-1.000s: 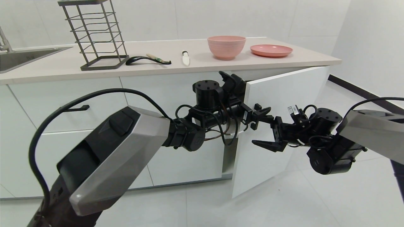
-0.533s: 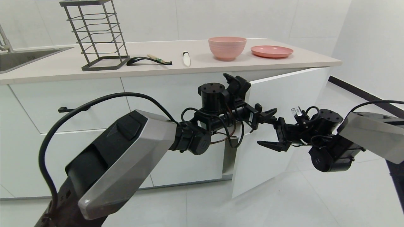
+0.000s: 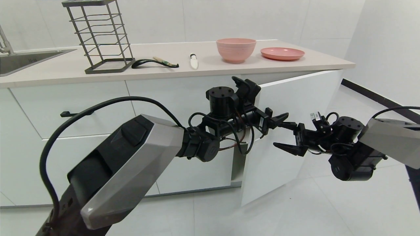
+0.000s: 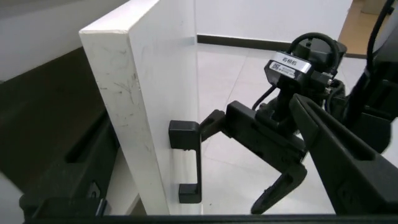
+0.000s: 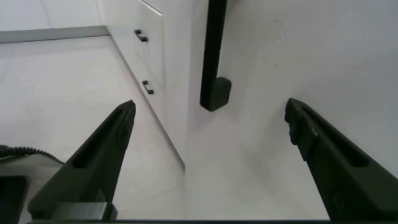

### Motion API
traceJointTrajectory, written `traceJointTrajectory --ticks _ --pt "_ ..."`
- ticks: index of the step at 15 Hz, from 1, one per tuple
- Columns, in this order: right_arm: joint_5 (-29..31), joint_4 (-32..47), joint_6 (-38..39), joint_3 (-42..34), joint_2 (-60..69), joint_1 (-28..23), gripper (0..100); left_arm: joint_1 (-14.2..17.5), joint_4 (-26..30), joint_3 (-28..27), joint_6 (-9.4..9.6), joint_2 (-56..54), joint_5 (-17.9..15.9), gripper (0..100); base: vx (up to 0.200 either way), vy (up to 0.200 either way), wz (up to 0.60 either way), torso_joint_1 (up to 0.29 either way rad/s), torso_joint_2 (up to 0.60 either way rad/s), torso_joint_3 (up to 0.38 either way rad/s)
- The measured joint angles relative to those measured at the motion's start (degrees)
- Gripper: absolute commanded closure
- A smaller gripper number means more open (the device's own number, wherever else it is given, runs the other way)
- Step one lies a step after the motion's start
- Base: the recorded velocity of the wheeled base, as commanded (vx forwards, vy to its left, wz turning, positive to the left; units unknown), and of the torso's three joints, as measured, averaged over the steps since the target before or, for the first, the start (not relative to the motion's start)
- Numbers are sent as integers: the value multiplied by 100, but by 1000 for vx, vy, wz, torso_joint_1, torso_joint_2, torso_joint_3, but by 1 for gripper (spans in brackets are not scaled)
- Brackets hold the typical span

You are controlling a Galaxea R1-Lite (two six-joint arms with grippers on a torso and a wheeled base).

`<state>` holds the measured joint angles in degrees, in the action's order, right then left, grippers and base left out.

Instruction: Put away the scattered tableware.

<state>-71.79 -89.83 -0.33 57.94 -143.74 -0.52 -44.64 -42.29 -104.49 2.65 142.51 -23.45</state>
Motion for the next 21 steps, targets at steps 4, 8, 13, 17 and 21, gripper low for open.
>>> traceJointTrajectory --ticks 4,8,13,17,21 --pt "777 9 -528 -1647 1104 -132 0 -340 59 11 -13 -9 94 0 0 0 0 0 0 0" --pt "1067 -9 -758 -3546 2701 -446 0 -412 41 2 -9 2 104 0 0 0 0 0 0 0" --pt "1100 -9 -853 -5370 4785 -1017 0 -528 26 0 6 0 148 0 0 0 0 0 0 0" --pt "1139 28 -908 -5693 5995 -1585 0 -707 0 16 4 5 123 0 0 0 0 0 0 0" --pt "1125 13 -968 -5577 6780 -2099 0 -922 -144 16 -9 55 82 0 0 0 0 0 0 0"
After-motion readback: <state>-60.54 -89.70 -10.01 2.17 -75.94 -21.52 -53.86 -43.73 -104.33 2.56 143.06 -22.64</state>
